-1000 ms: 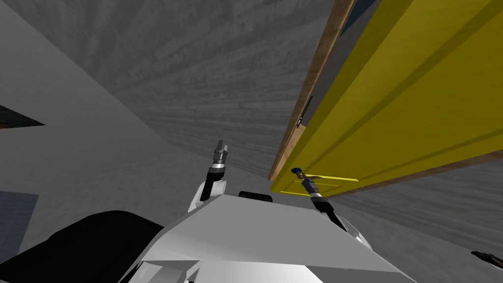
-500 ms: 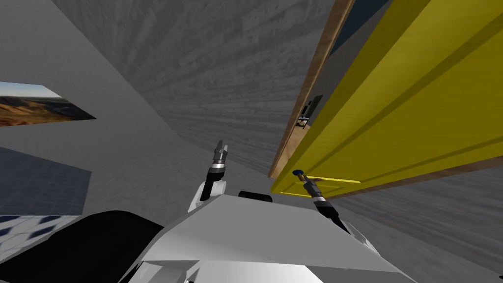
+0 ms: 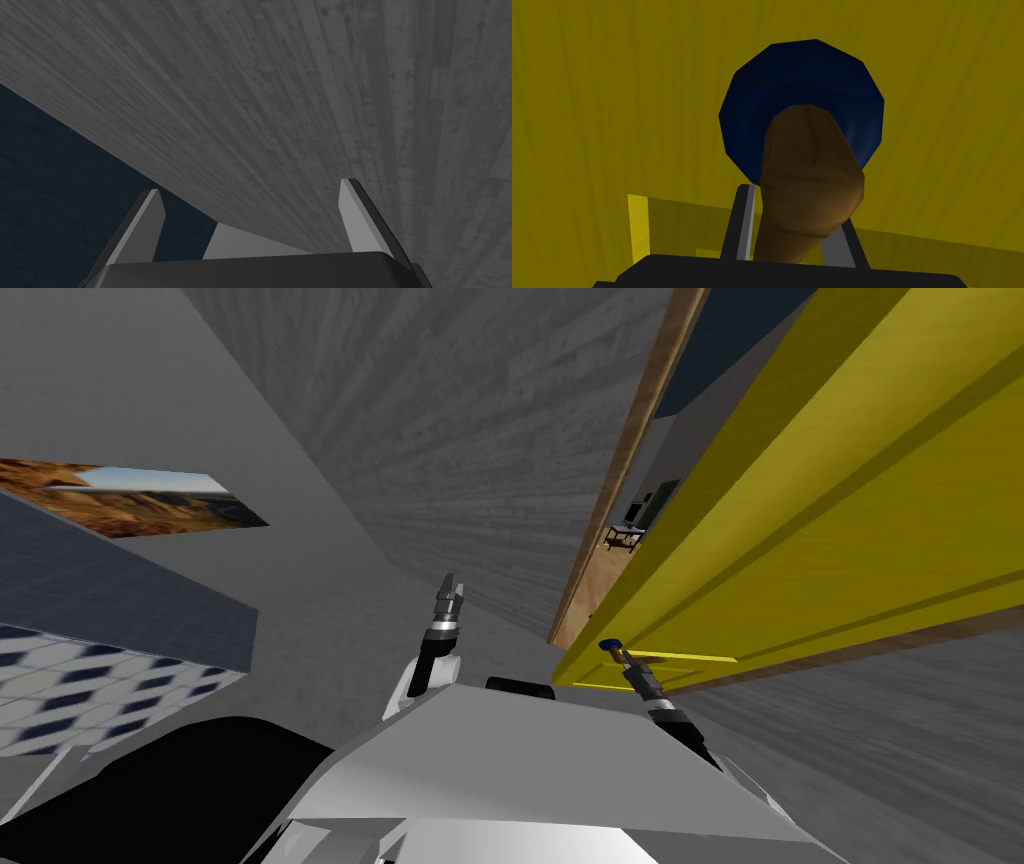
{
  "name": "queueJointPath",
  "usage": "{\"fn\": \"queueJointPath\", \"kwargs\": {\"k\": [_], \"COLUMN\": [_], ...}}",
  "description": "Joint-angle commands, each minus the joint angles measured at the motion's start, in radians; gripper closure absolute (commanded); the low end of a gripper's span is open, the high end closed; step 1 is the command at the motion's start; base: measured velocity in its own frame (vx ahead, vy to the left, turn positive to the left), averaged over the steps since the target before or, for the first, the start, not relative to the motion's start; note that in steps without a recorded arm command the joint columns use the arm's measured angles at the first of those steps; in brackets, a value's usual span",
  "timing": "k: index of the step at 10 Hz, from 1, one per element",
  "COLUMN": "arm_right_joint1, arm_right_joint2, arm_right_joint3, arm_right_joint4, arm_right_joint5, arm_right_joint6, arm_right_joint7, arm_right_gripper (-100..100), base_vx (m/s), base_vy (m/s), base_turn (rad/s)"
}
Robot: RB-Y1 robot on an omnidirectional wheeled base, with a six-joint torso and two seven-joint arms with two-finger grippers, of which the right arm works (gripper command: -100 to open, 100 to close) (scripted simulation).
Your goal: Pull the door open
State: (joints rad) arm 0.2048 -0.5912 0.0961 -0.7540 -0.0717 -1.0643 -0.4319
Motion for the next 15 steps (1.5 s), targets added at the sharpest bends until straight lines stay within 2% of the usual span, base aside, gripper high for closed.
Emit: {"fn": "queueJointPath", "kwargs": {"k": [1,2,9,10,11,15], "arm_right_joint1": [0.0,0.008,0.043,0.047,0.051,0.052], "arm_right_joint2": [0.0,-0.005,-0.036,-0.039,-0.032,-0.039], "arm_right_joint3": [0.0,0.004,0.014,0.015,0.019,0.025], "arm_right_joint4": [0.0,0.012,0.061,0.065,0.053,0.083], "arm_right_joint5": [0.0,0.0,-0.004,-0.004,-0.002,-0.003], "arm_right_joint6": [0.0,-0.023,-0.126,-0.136,-0.122,-0.158], "arm_right_joint7": [0.0,-0.005,-0.023,-0.025,-0.023,-0.029], "arm_right_gripper": [100,100,100,100,100,100], "base_vx": [-0.085,-0.128,-0.232,-0.178,-0.078,-0.217], "base_vy": [-0.012,-0.045,-0.088,-0.096,-0.039,-0.077], "base_turn": [0.021,0.191,0.181,0.125,0.025,0.194]}}
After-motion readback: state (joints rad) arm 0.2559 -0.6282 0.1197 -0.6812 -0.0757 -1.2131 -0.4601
